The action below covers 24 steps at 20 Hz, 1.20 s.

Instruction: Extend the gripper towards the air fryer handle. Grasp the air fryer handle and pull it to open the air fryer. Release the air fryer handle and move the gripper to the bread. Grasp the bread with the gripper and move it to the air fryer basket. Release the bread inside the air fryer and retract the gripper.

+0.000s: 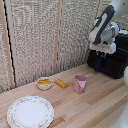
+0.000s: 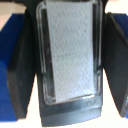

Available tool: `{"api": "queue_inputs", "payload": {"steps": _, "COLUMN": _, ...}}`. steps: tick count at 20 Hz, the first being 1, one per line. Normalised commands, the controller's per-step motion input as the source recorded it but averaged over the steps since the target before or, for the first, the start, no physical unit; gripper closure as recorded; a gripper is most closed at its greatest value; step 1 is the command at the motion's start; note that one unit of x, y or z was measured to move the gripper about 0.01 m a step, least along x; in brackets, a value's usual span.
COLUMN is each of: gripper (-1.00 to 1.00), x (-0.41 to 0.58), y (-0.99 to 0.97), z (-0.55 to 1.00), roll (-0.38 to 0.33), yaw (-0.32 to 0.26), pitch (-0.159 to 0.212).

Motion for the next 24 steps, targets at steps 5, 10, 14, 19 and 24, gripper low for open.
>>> {"api": "queue_inputs", "payload": {"steps": 5, "gripper": 1.0, "x": -0.139, "y": 0.59, "z": 0.19, "roll": 0.189, "yaw": -0.143, "pitch": -0.1}}
{"api": "queue_inputs", "payload": {"steps": 10, "gripper": 1.0, "x": -0.083, "y": 0.86, "z": -0.02, "roll": 0.065, "yaw": -0.093, "pitch": -0.198}}
{"api": "queue_inputs", "payload": {"steps": 14, "gripper": 1.0, "x": -0.057, "y": 0.85, "z": -0.06, "roll": 0.049, "yaw": -0.108, "pitch": -0.172}}
{"api": "queue_inputs", "payload": {"steps": 19, "gripper": 1.0, "x": -0.152, "y": 0.82, "z": -0.07, "roll": 0.027, "yaw": -0.115, "pitch": -0.104}}
{"api": "queue_inputs", "payload": {"steps": 24, "gripper": 1.0, "x": -0.126, "y": 0.8, "z": 0.0, "roll": 0.047, "yaw": -0.113, "pitch": -0.081}}
